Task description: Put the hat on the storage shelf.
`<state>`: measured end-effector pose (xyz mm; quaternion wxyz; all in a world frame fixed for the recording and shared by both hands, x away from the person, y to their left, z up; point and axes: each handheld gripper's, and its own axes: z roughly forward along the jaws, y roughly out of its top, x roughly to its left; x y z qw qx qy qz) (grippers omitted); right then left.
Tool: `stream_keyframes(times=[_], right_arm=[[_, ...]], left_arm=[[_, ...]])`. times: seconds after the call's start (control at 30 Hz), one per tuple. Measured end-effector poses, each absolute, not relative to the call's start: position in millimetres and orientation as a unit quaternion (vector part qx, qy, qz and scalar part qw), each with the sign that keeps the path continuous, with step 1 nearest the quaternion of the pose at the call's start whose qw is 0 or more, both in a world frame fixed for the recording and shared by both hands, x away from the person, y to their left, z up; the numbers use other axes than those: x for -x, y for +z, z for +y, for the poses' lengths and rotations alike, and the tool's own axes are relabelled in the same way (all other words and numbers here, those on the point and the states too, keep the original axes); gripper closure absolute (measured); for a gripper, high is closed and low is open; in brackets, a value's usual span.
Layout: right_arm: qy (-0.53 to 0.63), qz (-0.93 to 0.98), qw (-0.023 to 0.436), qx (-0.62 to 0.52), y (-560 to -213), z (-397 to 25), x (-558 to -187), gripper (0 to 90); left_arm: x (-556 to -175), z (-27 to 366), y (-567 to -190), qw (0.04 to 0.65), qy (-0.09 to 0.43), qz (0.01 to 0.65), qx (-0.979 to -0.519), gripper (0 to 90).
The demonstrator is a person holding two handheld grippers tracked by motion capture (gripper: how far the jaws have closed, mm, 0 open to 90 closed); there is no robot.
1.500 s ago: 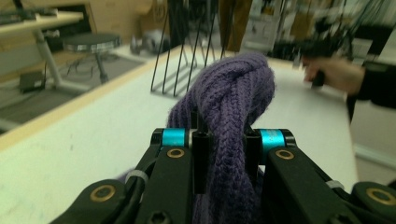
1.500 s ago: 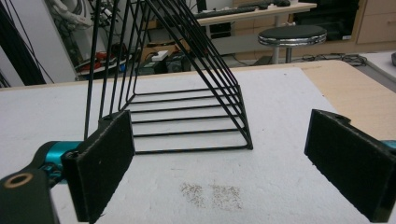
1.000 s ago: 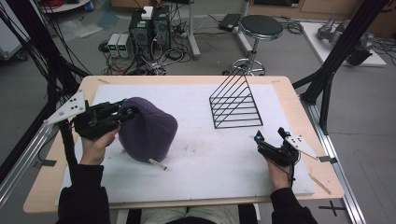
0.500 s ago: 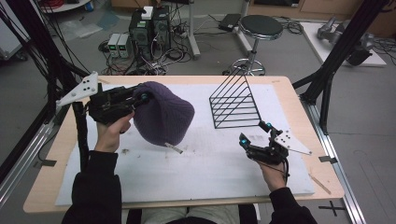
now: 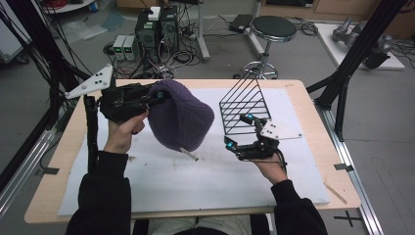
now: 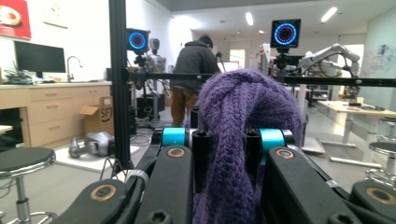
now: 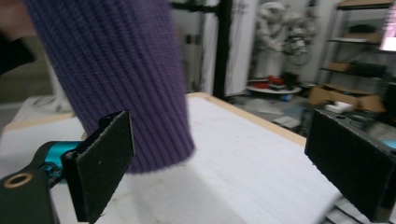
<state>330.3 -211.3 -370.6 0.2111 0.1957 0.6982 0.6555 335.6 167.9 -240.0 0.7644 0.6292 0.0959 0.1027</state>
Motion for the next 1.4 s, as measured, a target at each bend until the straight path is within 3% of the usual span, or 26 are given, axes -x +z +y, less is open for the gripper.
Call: stream_keyframes(times=[0.37,0.4,0.47,0.5,0.6,0.67,0.93,1.13,1.4], right_arm=[[0.618,0.758,0.172,-0.117,-376,-153,-346,7.7],[0.620,0.758,0.167,-0.111,-375,-150,-349,22.0],[0.622,0.758,0.167,-0.105,-374,-149,-348,35.5],[0.622,0.758,0.167,-0.105,-374,-149,-348,35.5],[0.617,0.762,0.164,-0.108,-371,-151,-343,57.2],[0.618,0.760,0.156,-0.130,-367,-155,-342,78.3],[0.605,0.773,0.094,-0.169,-355,-178,-351,82.3],[0.615,0.751,0.093,-0.220,-341,-208,-360,83.0],[0.613,0.749,0.093,-0.233,-331,-217,-362,83.0]], left_arm=[[-339,159,-243,0.762,0.074,0.085,-0.637,80.3],[-339,159,-243,0.760,0.077,0.084,-0.640,80.2],[-339,160,-243,0.759,0.080,0.086,-0.641,80.2],[-340,162,-242,0.758,0.082,0.090,-0.641,80.2],[-342,166,-242,0.756,0.084,0.100,-0.641,80.1],[-342,167,-243,0.756,0.086,0.106,-0.640,80.0],[-348,174,-244,0.731,0.122,0.152,-0.654,80.0],[-353,178,-246,0.724,0.135,0.169,-0.655,80.0],[-361,167,-238,0.724,0.138,0.185,-0.650,80.0]])
